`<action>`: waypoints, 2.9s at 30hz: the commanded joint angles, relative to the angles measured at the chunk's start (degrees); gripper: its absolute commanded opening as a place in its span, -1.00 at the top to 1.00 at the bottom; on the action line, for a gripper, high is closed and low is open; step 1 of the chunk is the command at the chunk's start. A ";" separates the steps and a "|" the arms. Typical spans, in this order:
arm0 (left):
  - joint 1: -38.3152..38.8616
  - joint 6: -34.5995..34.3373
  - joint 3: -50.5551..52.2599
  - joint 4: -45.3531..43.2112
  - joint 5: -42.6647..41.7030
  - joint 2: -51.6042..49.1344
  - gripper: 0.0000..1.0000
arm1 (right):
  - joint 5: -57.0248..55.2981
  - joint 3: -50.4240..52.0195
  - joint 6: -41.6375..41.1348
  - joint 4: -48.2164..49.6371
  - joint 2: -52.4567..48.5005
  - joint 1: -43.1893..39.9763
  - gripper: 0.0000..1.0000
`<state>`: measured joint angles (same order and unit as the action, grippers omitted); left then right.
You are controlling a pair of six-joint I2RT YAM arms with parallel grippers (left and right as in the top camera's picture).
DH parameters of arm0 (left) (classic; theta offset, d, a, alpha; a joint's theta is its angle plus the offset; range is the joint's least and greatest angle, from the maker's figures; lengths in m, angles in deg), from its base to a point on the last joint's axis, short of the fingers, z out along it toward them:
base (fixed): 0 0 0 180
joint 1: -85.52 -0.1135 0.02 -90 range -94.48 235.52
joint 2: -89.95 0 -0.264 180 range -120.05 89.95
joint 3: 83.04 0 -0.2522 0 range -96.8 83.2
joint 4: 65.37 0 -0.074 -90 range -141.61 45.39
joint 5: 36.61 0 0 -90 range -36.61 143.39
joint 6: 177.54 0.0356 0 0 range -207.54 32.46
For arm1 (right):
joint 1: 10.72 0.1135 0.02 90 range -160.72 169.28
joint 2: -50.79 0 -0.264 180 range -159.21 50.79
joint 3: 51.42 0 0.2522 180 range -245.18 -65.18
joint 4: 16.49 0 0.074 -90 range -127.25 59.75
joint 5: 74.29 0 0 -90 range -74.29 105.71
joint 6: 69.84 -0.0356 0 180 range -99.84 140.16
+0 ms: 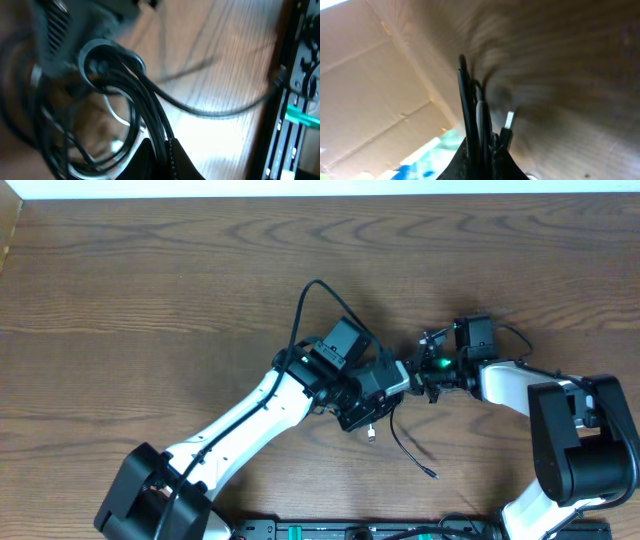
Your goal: Untangle cables
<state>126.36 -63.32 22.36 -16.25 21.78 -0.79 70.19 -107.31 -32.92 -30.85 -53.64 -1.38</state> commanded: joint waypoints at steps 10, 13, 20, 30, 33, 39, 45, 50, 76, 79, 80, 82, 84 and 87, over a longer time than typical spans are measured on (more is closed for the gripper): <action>2.43 0.13 6.47 -0.52 -0.94 0.17 0.85 | -3.61 0.31 23.47 -0.46 -0.17 0.52 0.98; 2.49 -0.72 8.68 -2.23 -0.94 0.17 0.84 | -3.61 0.31 25.64 -0.42 -0.17 0.66 0.98; 2.49 -5.73 12.37 -6.10 -0.92 0.15 0.84 | -6.91 0.31 25.92 -0.24 -0.17 3.54 0.26; 2.54 -6.16 12.72 -5.70 -0.76 0.17 0.50 | -12.35 0.31 21.64 -0.20 -0.17 7.06 0.24; 2.54 -6.14 12.72 -5.95 -0.74 0.17 0.53 | -12.63 0.31 21.40 0.17 -0.17 8.11 0.18; 2.60 -6.14 12.72 -5.64 -0.76 0.17 0.41 | -18.73 0.31 21.40 -0.87 -0.17 10.97 0.31; 2.58 -7.63 10.64 -4.52 -0.74 0.94 -0.08 | -22.95 0.31 21.40 -0.48 -0.17 14.34 0.94; 2.58 -7.65 6.71 -3.23 2.19 4.17 -0.08 | -24.17 0.31 21.86 -0.42 -0.17 14.64 0.98; 2.47 -5.42 6.21 -9.88 16.09 -2.51 0.48 | -25.03 0.31 22.05 0.00 -0.17 14.64 0.98; 2.47 -5.42 6.29 -9.84 16.68 -2.58 0.45 | -25.03 0.31 22.05 -0.02 -0.17 14.64 0.98; 2.47 -5.44 6.32 -9.86 16.68 -2.64 0.45 | -25.03 0.31 22.05 -0.02 -0.17 14.64 0.98; 2.47 -5.49 6.45 -10.05 16.65 -3.15 0.45 | -25.05 0.31 22.05 0.00 -0.17 14.64 0.98; 2.47 -5.49 6.64 -10.03 16.65 -3.76 0.45 | -25.05 0.31 22.05 -0.02 -0.17 14.64 0.98; 2.47 -5.49 7.28 -10.69 15.58 -4.57 0.45 | -25.05 0.31 22.05 -0.02 -0.17 14.64 0.98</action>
<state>128.85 -69.50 29.12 -26.57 37.43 -3.95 51.63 -107.68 -11.44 -30.26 -52.87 12.78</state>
